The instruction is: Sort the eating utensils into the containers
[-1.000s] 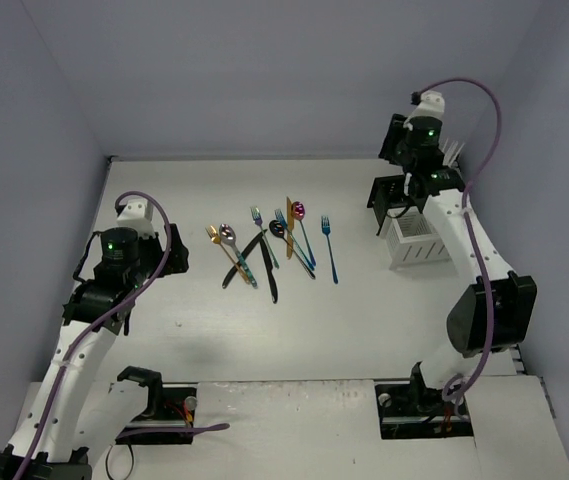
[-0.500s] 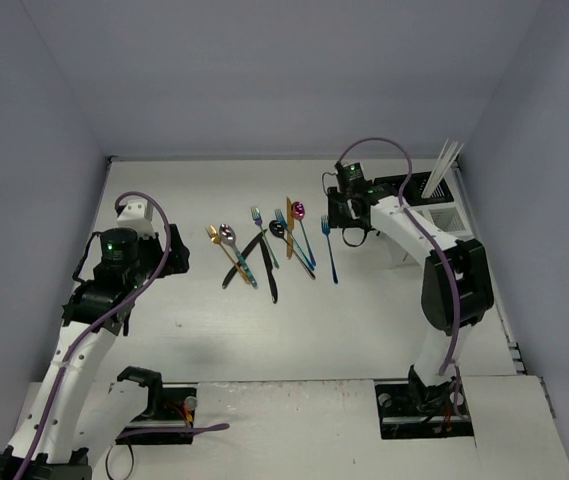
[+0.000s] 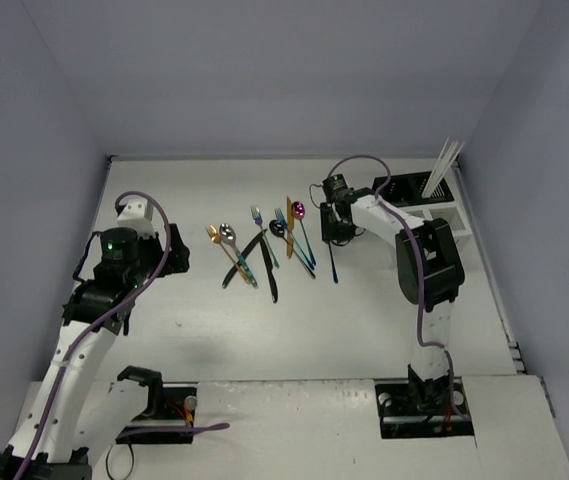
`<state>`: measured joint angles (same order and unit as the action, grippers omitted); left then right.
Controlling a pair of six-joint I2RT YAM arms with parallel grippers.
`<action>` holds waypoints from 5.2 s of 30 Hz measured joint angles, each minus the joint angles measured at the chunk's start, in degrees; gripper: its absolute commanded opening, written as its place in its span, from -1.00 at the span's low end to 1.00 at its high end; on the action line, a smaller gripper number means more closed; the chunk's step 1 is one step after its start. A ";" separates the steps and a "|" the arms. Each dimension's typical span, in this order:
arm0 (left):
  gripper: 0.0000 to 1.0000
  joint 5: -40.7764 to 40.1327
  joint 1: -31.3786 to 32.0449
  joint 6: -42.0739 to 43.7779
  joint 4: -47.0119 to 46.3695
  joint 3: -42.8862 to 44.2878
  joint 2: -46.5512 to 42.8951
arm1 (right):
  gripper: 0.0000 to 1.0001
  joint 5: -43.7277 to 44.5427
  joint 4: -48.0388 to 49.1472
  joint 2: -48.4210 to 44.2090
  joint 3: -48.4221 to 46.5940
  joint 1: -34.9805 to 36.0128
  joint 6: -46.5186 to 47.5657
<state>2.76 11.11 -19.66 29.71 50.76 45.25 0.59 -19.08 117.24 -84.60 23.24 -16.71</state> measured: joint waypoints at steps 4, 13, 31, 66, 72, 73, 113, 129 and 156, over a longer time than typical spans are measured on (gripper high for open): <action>0.67 0.00 0.00 0.00 0.00 0.00 0.00 | -0.40 0.01 0.01 1.76 -0.47 0.00 0.00; 0.67 0.00 0.00 -0.02 0.00 0.00 0.00 | -0.84 0.56 0.03 3.86 -3.11 0.11 0.00; 0.67 -2.70 0.00 2.84 -0.78 2.43 2.93 | -1.00 1.77 -2.54 2.06 -22.74 -0.27 4.87; 0.69 -8.49 -1.81 8.54 -7.58 3.74 2.73 | -0.70 4.92 42.65 -11.69 8.98 -19.80 14.62; 0.69 -7.07 -1.81 8.50 -7.63 3.74 2.73 | -0.28 4.29 43.03 -15.35 15.25 -18.55 13.66; 0.69 -6.98 -1.81 8.50 -7.65 3.73 2.73 | -0.22 4.47 42.11 -16.30 15.56 -17.88 13.49; 0.69 -4.57 -1.81 7.52 -7.20 3.04 5.35 | -0.46 -4.93 6.67 -0.90 1.13 9.42 12.50; 0.69 -4.23 -1.81 7.50 -7.14 3.04 5.40 | -0.49 -4.45 7.00 4.46 -2.55 9.50 12.85; 0.69 -4.22 -1.81 7.50 -7.06 3.04 5.42 | -1.00 -2.70 5.13 8.01 -12.45 9.53 17.09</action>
<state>-1.45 9.30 -12.16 22.66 53.80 50.68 -2.12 -13.95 125.25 -97.05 32.77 0.38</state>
